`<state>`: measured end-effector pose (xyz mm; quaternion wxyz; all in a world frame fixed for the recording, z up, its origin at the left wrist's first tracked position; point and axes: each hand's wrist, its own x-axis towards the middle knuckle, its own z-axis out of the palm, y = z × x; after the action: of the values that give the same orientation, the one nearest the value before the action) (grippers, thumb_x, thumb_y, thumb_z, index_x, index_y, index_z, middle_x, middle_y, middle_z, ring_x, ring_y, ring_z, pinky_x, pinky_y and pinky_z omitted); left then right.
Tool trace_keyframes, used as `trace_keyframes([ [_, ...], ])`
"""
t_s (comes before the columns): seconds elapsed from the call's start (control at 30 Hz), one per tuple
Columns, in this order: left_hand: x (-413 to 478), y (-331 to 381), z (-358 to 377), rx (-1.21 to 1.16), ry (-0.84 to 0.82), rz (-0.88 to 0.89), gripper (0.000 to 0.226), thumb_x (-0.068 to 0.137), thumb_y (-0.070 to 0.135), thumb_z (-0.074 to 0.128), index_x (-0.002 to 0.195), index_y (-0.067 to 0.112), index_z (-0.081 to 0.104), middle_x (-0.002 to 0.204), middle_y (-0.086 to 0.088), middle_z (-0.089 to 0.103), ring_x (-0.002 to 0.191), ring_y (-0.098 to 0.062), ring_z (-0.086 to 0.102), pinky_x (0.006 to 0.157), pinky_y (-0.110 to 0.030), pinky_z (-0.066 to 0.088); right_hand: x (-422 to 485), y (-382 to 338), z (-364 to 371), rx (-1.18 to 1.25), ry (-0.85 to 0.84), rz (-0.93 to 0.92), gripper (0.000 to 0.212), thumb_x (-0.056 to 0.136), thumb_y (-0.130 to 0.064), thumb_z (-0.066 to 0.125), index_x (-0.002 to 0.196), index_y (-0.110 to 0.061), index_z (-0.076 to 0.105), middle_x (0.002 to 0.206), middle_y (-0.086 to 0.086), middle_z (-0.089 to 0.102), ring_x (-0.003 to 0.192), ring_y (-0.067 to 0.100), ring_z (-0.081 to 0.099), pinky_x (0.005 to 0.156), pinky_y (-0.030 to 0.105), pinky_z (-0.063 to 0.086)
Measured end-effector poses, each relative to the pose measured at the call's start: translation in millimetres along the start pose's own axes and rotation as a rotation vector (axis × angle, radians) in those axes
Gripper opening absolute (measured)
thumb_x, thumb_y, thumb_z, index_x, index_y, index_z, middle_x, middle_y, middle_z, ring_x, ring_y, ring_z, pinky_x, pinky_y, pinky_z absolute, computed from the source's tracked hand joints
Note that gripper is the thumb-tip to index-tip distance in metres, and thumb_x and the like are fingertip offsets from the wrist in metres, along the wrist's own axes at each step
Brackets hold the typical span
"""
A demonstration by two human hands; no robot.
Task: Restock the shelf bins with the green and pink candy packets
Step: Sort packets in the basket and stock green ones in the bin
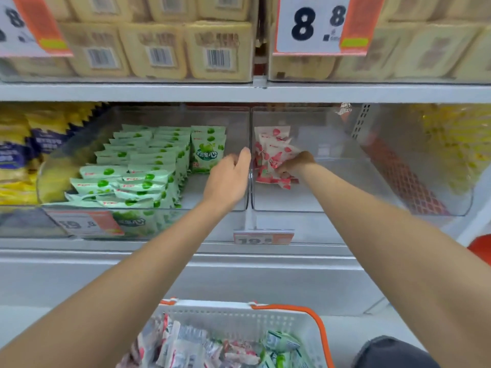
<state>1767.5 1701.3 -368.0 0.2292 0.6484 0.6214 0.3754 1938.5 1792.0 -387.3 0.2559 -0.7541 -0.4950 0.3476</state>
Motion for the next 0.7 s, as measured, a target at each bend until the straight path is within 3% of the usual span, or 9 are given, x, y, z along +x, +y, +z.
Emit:
trace_keyframes([
  [0.13, -1, -1, 1, -0.006, 0.01, 0.022, 0.056, 0.104, 0.045, 0.025, 0.079, 0.004, 0.053, 0.074, -0.007, 0.053, 0.069, -0.02, 0.05, 0.06, -0.033, 0.033, 6, 0, 7, -0.143, 0.114, -0.081, 0.061, 0.08, -0.029, 0.078, 0.128, -0.005, 0.05, 0.132, 0.01, 0.059, 0.12, 0.027, 0.057, 0.095, 0.031, 0.047],
  [0.3, -4, 0, -1, -0.014, 0.025, 0.037, 0.052, 0.104, 0.044, 0.025, 0.065, 0.014, 0.039, 0.065, -0.003, 0.045, 0.061, -0.017, 0.043, 0.055, -0.033, 0.028, 12, -7, 19, -0.091, 0.214, -0.215, 0.056, 0.087, -0.034, 0.067, 0.131, -0.009, 0.041, 0.128, 0.007, 0.058, 0.114, 0.029, 0.059, 0.081, 0.031, 0.046],
  [0.4, -4, 0, -1, -0.02, 0.027, 0.035, 0.052, 0.104, 0.044, 0.026, 0.063, 0.016, 0.037, 0.065, -0.002, 0.044, 0.062, -0.018, 0.043, 0.056, -0.033, 0.028, 13, -7, 24, -0.12, 0.201, -0.237, 0.053, 0.088, -0.03, 0.066, 0.131, -0.011, 0.042, 0.128, 0.01, 0.059, 0.113, 0.031, 0.06, 0.088, 0.036, 0.05],
  [0.57, -5, 1, 0, -0.035, 0.028, 0.017, 0.051, 0.104, 0.044, 0.026, 0.06, 0.018, 0.034, 0.061, -0.001, 0.04, 0.059, -0.018, 0.04, 0.054, -0.034, 0.026, 12, -4, 23, -0.178, 0.128, -0.286, 0.04, 0.091, -0.019, 0.064, 0.129, -0.014, 0.053, 0.13, 0.006, 0.06, 0.119, 0.027, 0.056, 0.09, 0.028, 0.044],
  [0.7, -7, 4, -2, -0.028, 0.022, -0.001, 0.051, 0.104, 0.044, 0.025, 0.061, 0.018, 0.034, 0.062, -0.001, 0.041, 0.059, -0.017, 0.04, 0.054, -0.033, 0.026, 8, -3, 20, 0.005, 0.03, -0.237, 0.033, 0.086, -0.009, 0.068, 0.117, -0.016, 0.057, 0.124, 0.004, 0.063, 0.113, 0.023, 0.059, 0.084, 0.026, 0.045],
])
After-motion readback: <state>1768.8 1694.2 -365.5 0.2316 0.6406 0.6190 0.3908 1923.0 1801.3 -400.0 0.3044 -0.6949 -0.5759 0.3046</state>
